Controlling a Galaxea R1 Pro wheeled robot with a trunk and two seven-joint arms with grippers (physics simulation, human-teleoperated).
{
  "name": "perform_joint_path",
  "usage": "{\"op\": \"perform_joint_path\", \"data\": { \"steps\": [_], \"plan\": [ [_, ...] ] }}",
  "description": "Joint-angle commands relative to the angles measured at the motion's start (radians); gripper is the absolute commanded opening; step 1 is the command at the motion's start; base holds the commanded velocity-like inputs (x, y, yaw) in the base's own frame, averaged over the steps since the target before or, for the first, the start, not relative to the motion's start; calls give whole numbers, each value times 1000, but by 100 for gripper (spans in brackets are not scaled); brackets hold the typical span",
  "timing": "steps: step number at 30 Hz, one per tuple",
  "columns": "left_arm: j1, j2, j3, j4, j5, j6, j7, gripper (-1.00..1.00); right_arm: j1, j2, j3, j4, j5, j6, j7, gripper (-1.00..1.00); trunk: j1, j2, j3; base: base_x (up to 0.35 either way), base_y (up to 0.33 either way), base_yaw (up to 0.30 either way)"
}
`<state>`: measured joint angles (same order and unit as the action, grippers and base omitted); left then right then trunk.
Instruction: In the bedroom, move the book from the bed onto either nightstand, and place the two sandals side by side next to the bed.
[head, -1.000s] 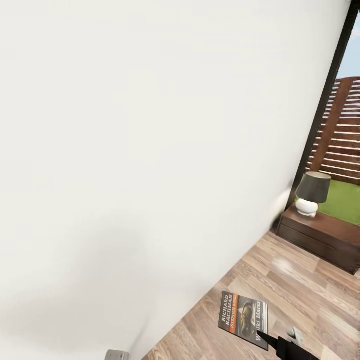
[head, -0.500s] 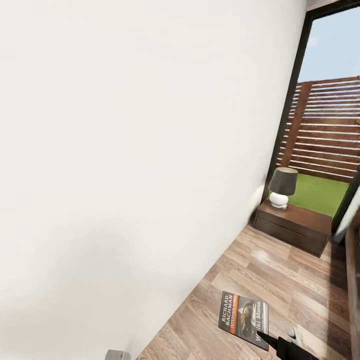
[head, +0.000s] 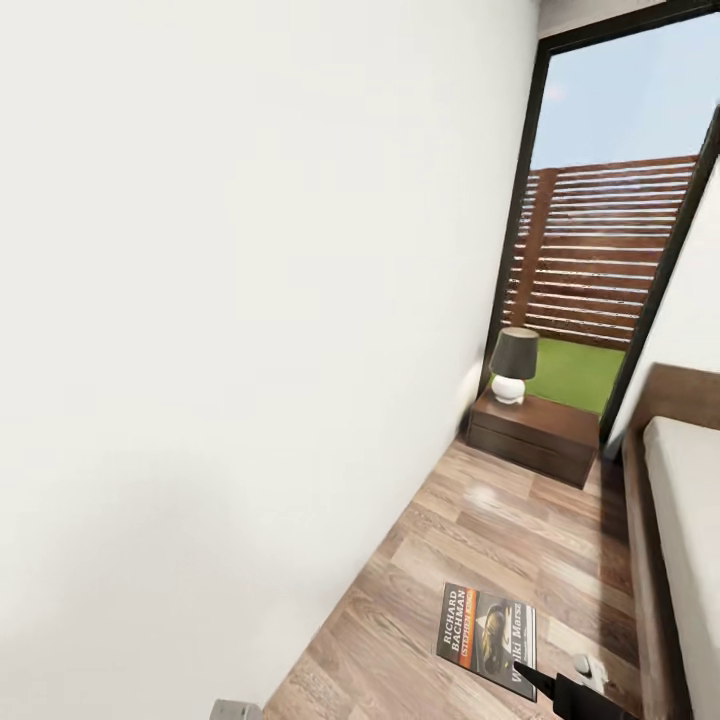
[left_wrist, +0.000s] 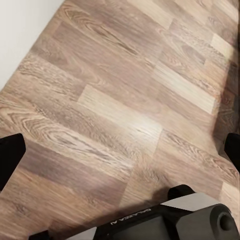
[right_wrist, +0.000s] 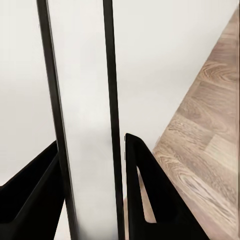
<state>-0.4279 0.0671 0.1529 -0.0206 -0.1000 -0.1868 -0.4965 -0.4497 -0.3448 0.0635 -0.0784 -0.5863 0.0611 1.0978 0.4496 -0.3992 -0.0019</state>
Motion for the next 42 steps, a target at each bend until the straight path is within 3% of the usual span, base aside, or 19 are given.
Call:
{"op": "perform_joint_path", "data": {
  "steps": [1,12,29,42],
  "plan": [
    [0,0,8,1,-10,-5,-2,100,-1,0,1,0,-10,6,2,-100,0,-1,0,0,0,-284],
    [0,0,8,1,-10,-5,-2,100,-1,0,1,0,-10,6,3,-100,0,-1,0,51,0,-257],
    [0,0,8,1,-10,-5,-1,100,-1,0,1,0,-10,6,3,-100,0,-1,0,303,0,-20],
    [0,0,8,1,-10,-5,-2,100,0,0,1,0,-10,6,4,-100,0,-1,0,40,0,-263]
  ]
}}
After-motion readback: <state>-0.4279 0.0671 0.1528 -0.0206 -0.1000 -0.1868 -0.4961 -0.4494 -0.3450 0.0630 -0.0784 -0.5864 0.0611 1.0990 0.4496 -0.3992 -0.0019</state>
